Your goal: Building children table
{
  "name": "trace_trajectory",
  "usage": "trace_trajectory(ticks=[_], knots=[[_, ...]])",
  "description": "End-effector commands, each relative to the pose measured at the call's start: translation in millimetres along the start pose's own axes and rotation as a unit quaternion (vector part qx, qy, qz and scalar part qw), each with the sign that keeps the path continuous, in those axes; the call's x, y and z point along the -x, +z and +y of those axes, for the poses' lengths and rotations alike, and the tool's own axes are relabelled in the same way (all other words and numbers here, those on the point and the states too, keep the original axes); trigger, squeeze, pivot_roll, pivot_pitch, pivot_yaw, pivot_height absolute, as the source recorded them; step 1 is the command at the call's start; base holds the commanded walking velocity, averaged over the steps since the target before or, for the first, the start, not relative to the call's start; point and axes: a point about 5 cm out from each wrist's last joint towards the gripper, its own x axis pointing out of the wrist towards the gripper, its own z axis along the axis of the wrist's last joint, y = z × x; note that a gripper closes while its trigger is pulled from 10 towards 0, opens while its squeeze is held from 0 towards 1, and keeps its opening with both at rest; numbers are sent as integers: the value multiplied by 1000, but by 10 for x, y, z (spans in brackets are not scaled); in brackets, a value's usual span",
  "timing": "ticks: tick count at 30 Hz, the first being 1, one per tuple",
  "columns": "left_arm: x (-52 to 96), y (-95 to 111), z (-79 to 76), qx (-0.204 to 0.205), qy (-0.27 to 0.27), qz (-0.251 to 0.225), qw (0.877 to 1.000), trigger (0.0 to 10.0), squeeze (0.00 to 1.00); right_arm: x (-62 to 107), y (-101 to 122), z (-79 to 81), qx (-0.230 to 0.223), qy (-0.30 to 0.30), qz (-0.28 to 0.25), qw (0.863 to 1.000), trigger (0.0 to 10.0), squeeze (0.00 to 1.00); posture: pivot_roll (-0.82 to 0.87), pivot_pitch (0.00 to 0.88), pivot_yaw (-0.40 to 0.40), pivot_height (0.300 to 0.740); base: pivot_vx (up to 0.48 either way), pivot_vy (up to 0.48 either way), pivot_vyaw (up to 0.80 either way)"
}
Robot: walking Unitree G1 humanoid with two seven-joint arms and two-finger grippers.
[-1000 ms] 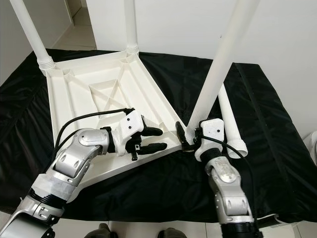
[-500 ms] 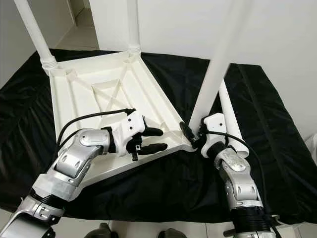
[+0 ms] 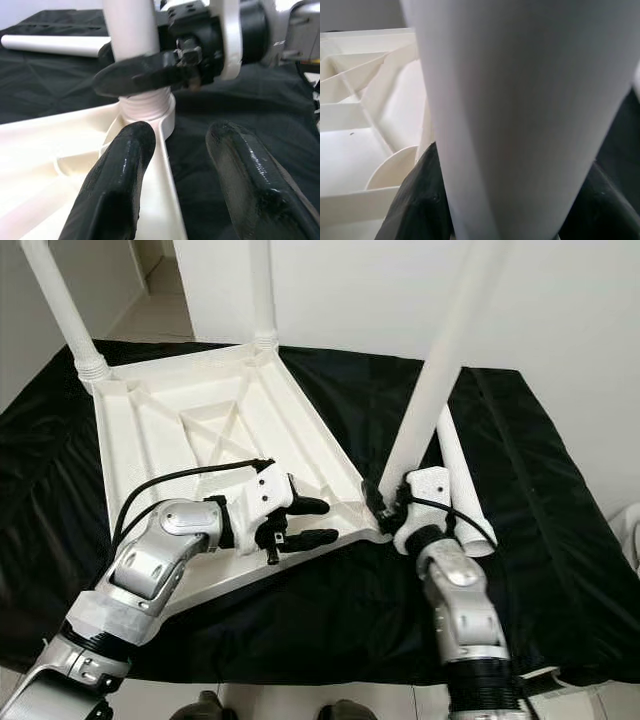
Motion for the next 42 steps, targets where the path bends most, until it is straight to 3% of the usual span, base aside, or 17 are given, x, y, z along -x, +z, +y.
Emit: trace_trajectory(ticks=[1, 4, 8, 11, 13, 17, 23, 24, 35, 37, 38, 42], knots=[[6, -40, 37, 5, 44, 9, 999, 10000, 0, -15, -17, 51, -5, -34, 14, 999, 10000, 0, -12, 18, -23, 740, 0, 0, 0], [9, -44, 41, 5, 46, 9, 999, 10000, 0, -19, -8, 87, -8, -48, 14, 999, 10000, 0, -12, 17, -21, 740, 0, 0, 0], [26, -51, 64, 3, 50, 12, 999, 10000, 0, 5, -23, 206, -41, -181, 41, 982, 10000, 0, -8, 13, -30, 740, 0, 0, 0], [30, -54, 74, 3, 52, 13, 999, 10000, 0, 30, -13, 253, -34, -221, 38, 974, 10000, 0, -6, 12, -32, 740, 0, 0, 0], [38, -54, 87, 2, 54, 14, 998, 10000, 0, 66, -41, 401, -47, -262, 48, 963, 10000, 0, -1, 9, -35, 740, 0, 0, 0], [60, -59, 109, 1, 58, 15, 998, 10000, 0, 61, -43, 500, -70, -248, 50, 965, 10000, 0, -6, 8, -34, 740, 0, 0, 0], [70, -63, 126, 0, 61, 16, 998, 10000, 0, 60, -14, 501, -71, -246, 44, 966, 10000, 0, -7, 5, -35, 740, 0, 0, 0], [67, -61, 129, -1, 61, 15, 998, 10000, 0, 62, 2, 510, -71, -247, 42, 966, 10000, 1000, -6, 2, -39, 740, 0, 0, 0], [47, -54, 126, 1, 59, 10, 998, 10000, 0, 120, 123, 403, -57, -232, -2, 971, 10000, 1000, -12, 0, -30, 740, 0, 0, 0], [36, -46, 127, 0, 54, 9, 999, 10000, 0, 153, 69, 283, -32, -189, 12, 981, 10000, 0, -18, 0, -22, 740, 0, 0, 0], [36, -46, 127, 0, 54, 9, 999, 10000, 0, 153, 69, 283, -32, -189, 12, 981, 10000, 0, -18, 0, -22, 740, 0, 0, 0], [24, -40, 135, -3, 50, 8, 999, 10000, 0, 158, 82, 178, -21, -88, 7, 996, 10000, 0, -22, 0, -15, 740, 0, 0, 0]])
